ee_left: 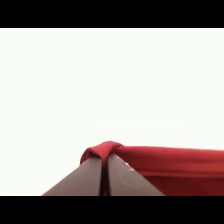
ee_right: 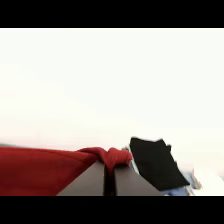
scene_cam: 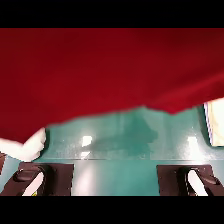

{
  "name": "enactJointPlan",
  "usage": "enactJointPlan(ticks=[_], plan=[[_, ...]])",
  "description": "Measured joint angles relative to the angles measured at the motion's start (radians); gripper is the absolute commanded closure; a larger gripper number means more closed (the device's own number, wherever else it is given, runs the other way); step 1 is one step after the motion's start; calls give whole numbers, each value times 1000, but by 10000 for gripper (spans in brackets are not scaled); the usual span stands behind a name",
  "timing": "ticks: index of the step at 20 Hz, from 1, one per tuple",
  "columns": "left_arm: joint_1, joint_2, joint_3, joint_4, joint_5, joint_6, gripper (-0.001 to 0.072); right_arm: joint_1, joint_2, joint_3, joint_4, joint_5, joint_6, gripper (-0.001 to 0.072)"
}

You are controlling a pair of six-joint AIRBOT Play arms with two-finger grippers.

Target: Fold the shirts.

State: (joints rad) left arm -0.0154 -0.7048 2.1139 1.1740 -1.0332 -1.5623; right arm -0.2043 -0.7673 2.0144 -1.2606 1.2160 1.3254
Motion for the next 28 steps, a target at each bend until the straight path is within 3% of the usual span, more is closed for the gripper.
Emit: enactJointPlan(ticks=[4,10,12,16,22,24,28], plan=[[-1,-61,-148,17,-89,0,679,23,-110,-30,-27,110,35,692],[0,-298,-459,30,-240,3,679,137,-348,-270,-47,198,50,692],[0,-401,-560,30,-229,24,679,160,-447,-349,-52,201,52,691],[0,-630,-657,26,-79,74,679,172,-673,-415,-33,104,53,692],[0,-867,-591,19,133,98,679,156,-963,-222,58,17,54,692],[5,-890,-553,19,122,105,679,154,-998,-173,69,26,54,692],[17,-906,-535,29,-63,140,679,153,-975,-234,72,71,52,692]])
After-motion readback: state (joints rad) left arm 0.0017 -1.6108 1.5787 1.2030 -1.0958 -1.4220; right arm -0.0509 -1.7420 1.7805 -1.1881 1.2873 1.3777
